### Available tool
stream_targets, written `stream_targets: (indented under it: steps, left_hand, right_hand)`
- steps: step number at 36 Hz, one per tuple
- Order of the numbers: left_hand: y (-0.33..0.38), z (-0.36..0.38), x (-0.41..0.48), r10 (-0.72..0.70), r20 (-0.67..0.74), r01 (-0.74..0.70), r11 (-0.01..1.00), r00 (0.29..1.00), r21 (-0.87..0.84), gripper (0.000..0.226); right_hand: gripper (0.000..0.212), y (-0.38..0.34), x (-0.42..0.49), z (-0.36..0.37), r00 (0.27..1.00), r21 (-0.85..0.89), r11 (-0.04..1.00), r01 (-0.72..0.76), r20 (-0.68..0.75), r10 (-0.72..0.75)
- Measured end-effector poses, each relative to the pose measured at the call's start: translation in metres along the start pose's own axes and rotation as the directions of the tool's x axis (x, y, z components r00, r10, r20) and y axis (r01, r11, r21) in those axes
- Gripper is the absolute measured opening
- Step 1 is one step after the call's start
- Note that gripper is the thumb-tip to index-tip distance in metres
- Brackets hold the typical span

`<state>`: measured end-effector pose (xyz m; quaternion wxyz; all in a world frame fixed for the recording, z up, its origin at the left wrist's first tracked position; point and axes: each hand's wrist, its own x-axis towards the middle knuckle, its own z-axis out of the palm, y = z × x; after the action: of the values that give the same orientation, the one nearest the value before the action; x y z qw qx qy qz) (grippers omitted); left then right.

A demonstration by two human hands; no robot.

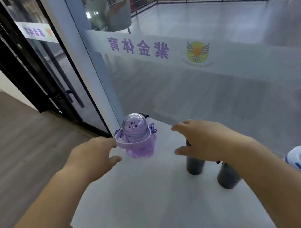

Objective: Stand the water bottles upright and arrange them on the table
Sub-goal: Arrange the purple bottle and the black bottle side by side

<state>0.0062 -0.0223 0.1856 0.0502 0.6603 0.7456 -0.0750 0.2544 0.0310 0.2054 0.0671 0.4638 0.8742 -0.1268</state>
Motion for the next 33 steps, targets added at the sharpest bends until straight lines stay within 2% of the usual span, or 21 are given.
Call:
stream_targets:
  steps: [4,8,14,21,33]
  left_hand:
    - [-0.001,-0.004,0.024,0.017,-0.015,-0.018,0.998,1.000,-0.061,0.027]
    - [-0.002,-0.001,0.048,0.018,-0.082,-0.035,0.974,0.996,-0.222,0.021]
    - [-0.008,0.021,0.089,0.019,-0.130,-0.066,0.930,0.991,-0.362,0.051]
    - [-0.014,0.046,0.138,0.087,-0.063,-0.105,0.908,0.994,-0.407,0.081]
    - [-0.017,0.054,0.181,0.321,0.045,-0.272,0.863,0.946,-0.425,0.087]
  right_hand:
    - [0.055,0.000,0.017,-0.001,0.999,0.022,0.999,-0.029,-0.034,0.030]
    - [0.055,0.008,0.028,0.006,0.993,0.021,0.994,-0.103,-0.059,0.104]
    - [0.056,0.022,0.036,0.024,0.959,0.072,0.957,-0.280,-0.018,0.282]
    - [0.068,0.022,0.047,0.043,0.895,0.127,0.886,-0.446,0.065,0.442]
    - [0.064,0.004,0.066,0.054,0.715,0.177,0.696,-0.696,0.081,0.695]
